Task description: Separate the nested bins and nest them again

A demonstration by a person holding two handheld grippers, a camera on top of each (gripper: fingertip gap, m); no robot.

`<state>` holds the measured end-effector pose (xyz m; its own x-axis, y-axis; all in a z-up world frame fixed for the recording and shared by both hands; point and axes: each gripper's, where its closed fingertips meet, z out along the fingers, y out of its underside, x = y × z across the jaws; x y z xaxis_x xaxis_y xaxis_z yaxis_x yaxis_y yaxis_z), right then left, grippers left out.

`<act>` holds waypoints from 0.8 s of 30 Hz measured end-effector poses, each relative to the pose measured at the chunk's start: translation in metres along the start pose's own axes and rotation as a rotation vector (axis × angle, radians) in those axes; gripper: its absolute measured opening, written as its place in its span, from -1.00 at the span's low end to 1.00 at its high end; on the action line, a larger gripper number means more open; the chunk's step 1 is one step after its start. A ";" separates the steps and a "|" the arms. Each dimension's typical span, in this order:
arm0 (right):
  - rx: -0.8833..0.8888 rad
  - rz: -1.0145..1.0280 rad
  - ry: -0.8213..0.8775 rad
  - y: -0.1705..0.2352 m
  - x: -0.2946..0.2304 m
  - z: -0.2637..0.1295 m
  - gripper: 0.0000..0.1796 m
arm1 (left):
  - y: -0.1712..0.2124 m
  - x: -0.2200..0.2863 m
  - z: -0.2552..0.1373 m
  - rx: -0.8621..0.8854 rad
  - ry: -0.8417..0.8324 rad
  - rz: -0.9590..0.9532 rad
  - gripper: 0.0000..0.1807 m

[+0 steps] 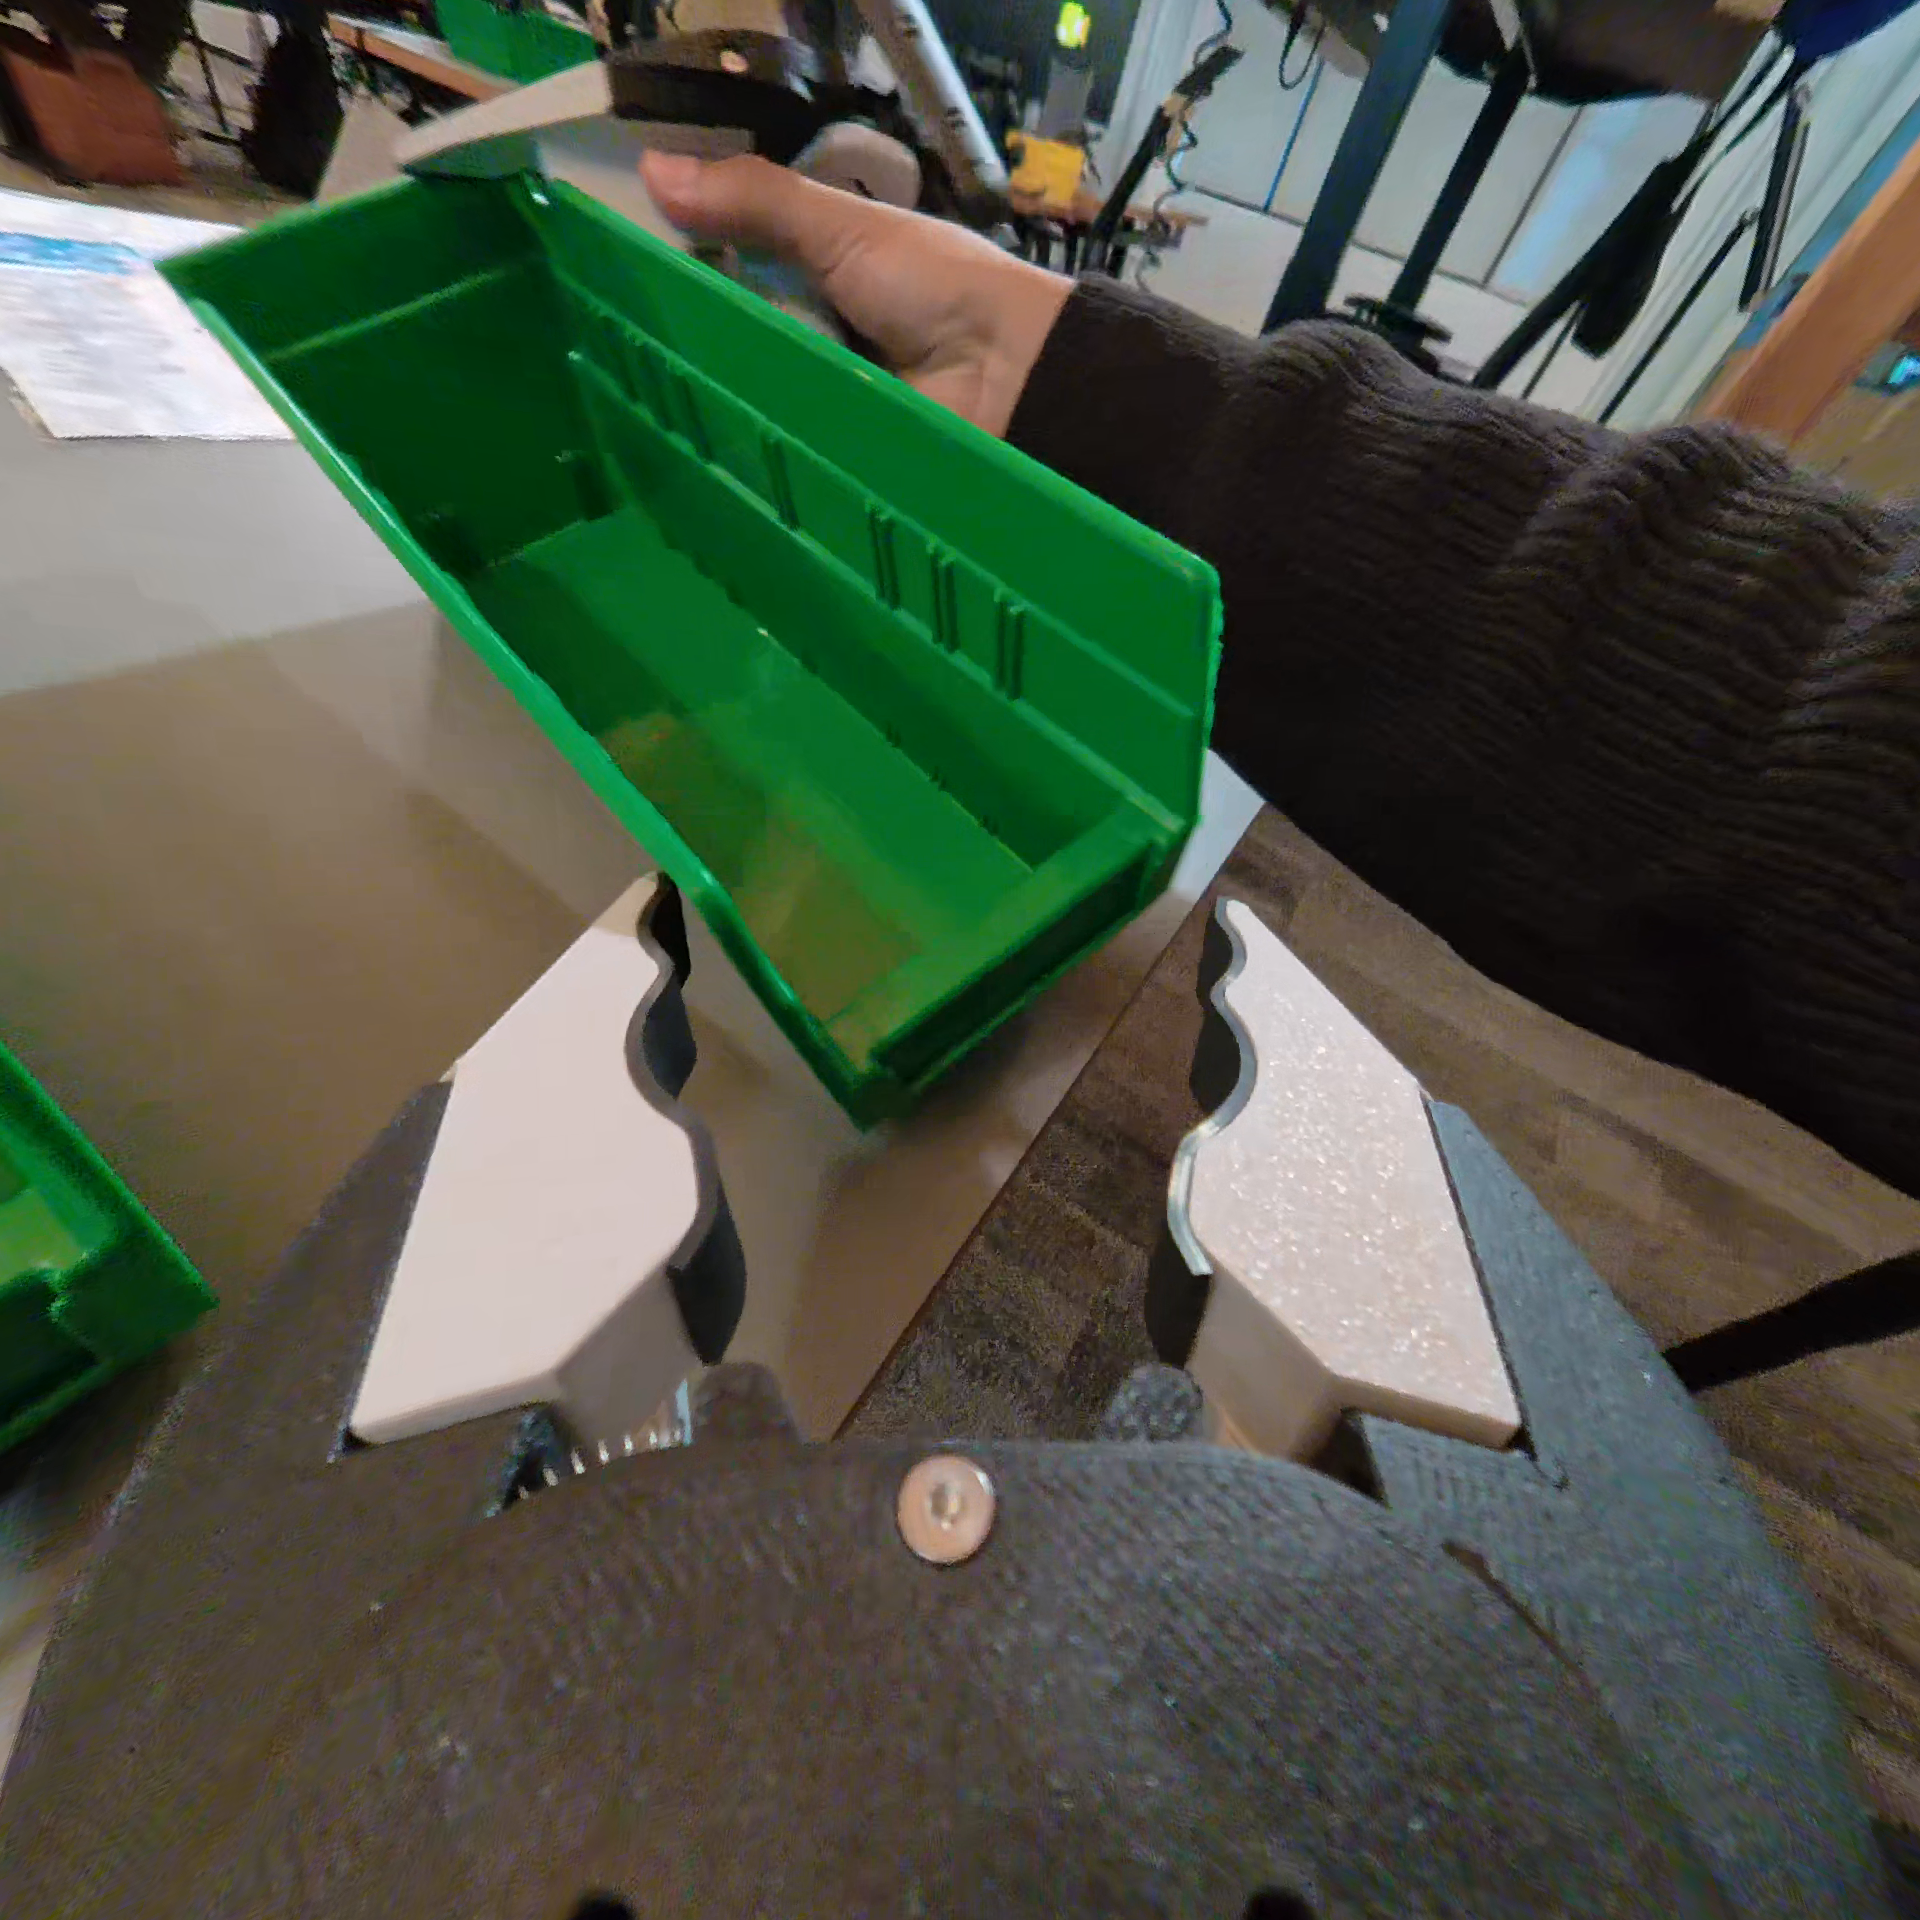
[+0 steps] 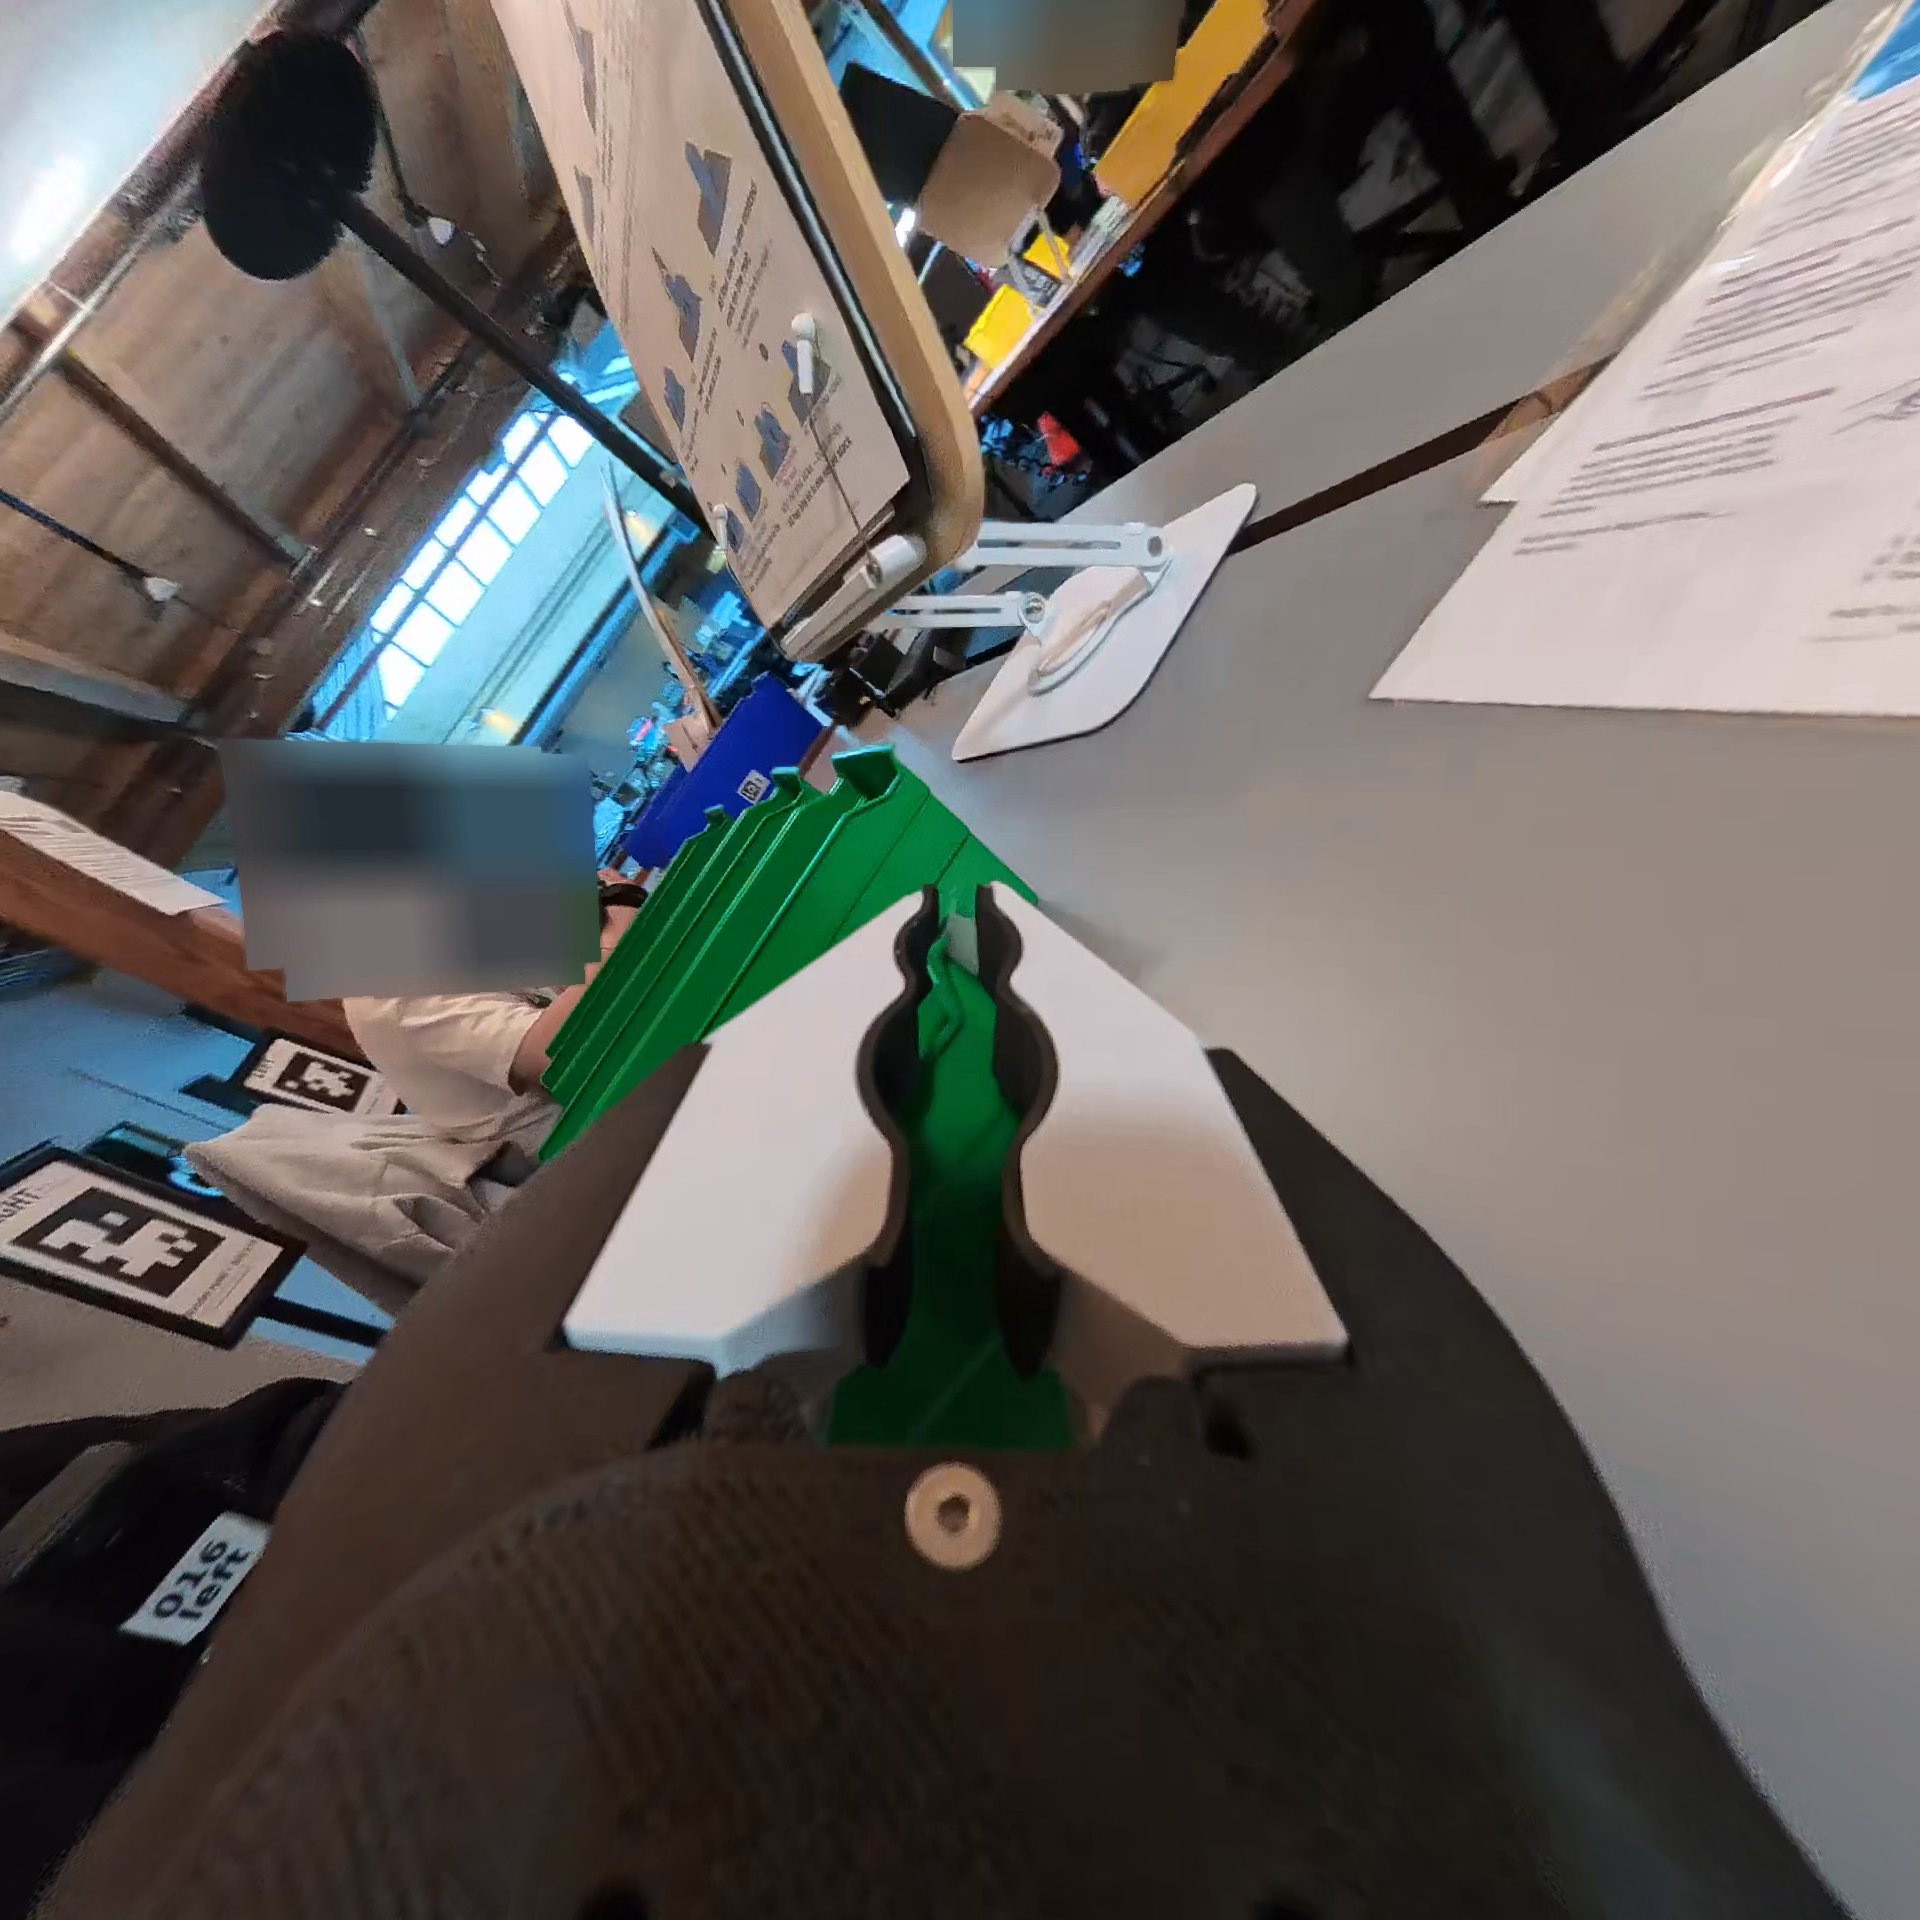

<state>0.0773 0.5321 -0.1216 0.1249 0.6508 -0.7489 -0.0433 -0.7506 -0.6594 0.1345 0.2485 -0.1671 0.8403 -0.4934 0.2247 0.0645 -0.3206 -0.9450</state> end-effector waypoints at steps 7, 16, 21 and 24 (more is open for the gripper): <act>0.004 0.107 -0.073 -0.018 0.021 0.032 -0.82 | 0.030 -0.003 -0.023 -0.119 0.022 0.077 0.17; 0.028 -0.161 0.165 -0.028 -0.033 -0.029 -0.61 | 0.022 -0.012 -0.084 -0.140 0.138 0.210 0.15; 0.044 -0.584 0.599 0.029 -0.109 -0.089 -0.28 | 0.031 -0.048 -0.145 -0.134 0.071 0.336 0.12; 0.128 -0.727 0.792 0.065 -0.147 -0.110 -0.13 | 0.043 -0.074 -0.177 -0.133 0.018 0.302 0.08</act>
<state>0.1653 0.3748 -0.0470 0.7654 0.6417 0.0490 0.2022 -0.1674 -0.9649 -0.0204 0.1277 -0.1823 0.8009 -0.5962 -0.0555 -0.2577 -0.2595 -0.9307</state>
